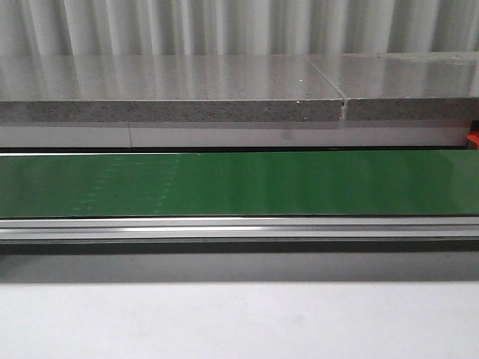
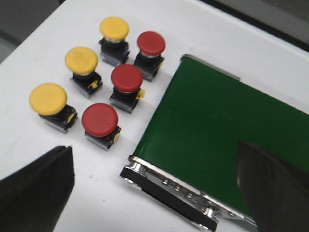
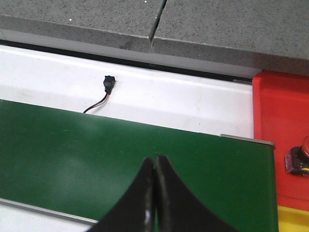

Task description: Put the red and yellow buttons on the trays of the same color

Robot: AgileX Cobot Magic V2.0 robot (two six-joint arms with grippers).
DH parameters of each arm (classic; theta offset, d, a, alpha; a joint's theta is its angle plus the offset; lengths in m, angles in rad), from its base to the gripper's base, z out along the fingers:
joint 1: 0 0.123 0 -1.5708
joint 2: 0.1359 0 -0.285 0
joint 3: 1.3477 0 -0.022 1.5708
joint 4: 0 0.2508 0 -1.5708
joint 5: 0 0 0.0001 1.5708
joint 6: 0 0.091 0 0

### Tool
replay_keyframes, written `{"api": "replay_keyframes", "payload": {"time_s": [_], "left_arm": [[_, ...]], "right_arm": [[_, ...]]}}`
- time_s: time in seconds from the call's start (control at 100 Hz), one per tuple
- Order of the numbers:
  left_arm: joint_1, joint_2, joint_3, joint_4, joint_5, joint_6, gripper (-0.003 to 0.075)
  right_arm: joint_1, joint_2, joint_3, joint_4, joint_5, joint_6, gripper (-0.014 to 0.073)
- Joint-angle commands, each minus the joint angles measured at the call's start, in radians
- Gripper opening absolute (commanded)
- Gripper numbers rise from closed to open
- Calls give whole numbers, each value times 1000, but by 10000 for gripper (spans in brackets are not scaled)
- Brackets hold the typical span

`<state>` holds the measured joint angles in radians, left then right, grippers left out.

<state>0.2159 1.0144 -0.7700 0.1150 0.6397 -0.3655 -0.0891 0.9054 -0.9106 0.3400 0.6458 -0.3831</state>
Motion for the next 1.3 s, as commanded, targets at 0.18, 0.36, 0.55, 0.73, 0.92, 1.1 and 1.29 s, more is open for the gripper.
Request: {"api": "replay_keyframes", "payload": {"time_s": [0.18,0.36,0.55,0.73,0.92,1.1,1.29], "left_arm": [[138,210,-35,-75,-103,-10,658],[161,321,-40,-76,-156,-10,658],[186,427,-89,-81,-170,-10,658],[191,491,-138,-81,-170,-10,658],[191,537,-171,-81,-168,-10,658],[191,570,-171,-83,-164,-10,658],[191,605,-171,-91,-176,-10,658]], "right_arm": [[2,-11,-26,10,-58,-6,-92],[2,-11,-26,10,-58,-6,-92],[2,-11,-26,10,-58,-6,-92],[2,-11,-26,10,-58,-6,-92],[2,-11,-26,10,-58,-6,-92],[2,-11,-26,10,-58,-6,-92],[2,-11,-26,10,-58,-6,-92]]}}
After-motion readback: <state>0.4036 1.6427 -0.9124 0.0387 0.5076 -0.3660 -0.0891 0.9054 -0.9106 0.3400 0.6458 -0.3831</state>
